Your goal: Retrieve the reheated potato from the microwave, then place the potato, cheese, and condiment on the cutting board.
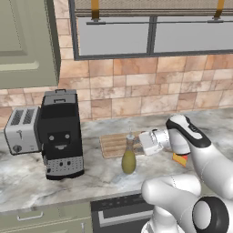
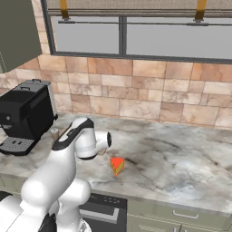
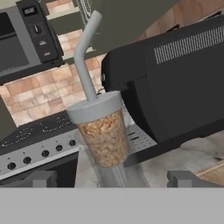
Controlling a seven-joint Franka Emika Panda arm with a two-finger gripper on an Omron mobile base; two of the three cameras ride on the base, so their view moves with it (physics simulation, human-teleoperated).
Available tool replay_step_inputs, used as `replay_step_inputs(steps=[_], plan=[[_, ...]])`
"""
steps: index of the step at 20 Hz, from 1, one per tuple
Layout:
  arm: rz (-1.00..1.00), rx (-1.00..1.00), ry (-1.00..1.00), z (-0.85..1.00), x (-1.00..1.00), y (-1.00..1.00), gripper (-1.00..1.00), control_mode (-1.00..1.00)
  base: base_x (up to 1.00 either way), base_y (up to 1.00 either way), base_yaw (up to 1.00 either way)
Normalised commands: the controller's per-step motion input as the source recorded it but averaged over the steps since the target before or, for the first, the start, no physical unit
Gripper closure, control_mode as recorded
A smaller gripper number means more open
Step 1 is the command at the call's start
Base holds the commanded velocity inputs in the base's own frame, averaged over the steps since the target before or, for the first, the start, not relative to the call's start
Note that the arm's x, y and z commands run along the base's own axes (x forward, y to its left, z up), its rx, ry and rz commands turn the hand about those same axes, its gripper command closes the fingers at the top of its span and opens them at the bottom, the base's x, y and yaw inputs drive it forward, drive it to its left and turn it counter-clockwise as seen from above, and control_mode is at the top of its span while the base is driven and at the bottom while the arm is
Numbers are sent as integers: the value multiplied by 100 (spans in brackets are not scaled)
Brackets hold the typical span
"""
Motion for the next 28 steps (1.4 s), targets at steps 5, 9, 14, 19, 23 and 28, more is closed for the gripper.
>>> replay_step_inputs(steps=[5,9,14,19,23,28], plan=[[-6,0,3,-12,0,7,-100,-100,0,0,0],[-6,-1,5,-16,0,13,-100,-100,0,0,0],[-5,-1,6,-17,0,17,-100,-100,0,0,0],[-3,0,3,-11,-4,15,-100,-100,0,0,0],[-3,0,3,-11,-1,13,-100,-100,0,0,0],[-3,0,0,-12,-1,15,-100,-100,0,0,0]])
